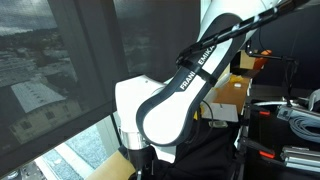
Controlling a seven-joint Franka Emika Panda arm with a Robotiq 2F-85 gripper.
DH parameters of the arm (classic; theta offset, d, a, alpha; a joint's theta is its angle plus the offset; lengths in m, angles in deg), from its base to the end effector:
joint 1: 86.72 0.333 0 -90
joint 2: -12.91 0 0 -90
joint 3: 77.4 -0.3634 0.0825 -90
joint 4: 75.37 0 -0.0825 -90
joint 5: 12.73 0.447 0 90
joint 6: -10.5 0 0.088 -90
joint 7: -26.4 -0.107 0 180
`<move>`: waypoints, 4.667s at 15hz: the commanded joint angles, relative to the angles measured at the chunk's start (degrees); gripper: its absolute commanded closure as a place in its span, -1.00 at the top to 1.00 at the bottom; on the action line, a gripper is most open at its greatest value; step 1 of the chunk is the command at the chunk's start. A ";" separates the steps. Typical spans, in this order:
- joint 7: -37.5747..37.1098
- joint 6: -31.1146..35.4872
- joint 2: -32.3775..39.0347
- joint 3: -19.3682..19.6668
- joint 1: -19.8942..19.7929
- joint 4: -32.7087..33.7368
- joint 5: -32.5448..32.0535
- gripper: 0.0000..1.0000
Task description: Close the zip of the jersey
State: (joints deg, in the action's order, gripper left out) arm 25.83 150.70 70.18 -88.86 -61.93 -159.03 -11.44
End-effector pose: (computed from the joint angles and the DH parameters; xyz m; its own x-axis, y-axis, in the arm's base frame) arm 0.6496 0.4435 0.0679 0.8700 0.4931 -0.0083 0.4836 -0.8563 -0.1812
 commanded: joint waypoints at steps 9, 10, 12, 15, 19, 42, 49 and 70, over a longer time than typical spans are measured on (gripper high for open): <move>-0.42 -1.19 1.87 -1.43 0.47 4.29 -0.38 -0.99; -0.42 -1.21 1.95 -1.47 0.52 4.42 -0.37 -0.99; -0.44 -1.23 1.95 -1.47 0.57 4.40 -0.37 -0.99; -0.75 -0.75 1.16 -1.17 0.33 2.60 -0.34 -0.99; -1.12 0.26 -0.14 -0.87 -0.15 -0.53 -0.23 -0.99; -4.00 17.07 -23.00 2.97 -8.45 -38.75 -0.31 0.05; -5.62 18.26 -42.97 4.47 -11.27 -56.31 -0.82 1.00; 7.92 7.44 -72.89 9.64 -18.33 -66.21 3.88 1.00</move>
State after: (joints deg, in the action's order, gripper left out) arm 32.92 160.78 -1.30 -79.49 -80.71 -226.87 -8.27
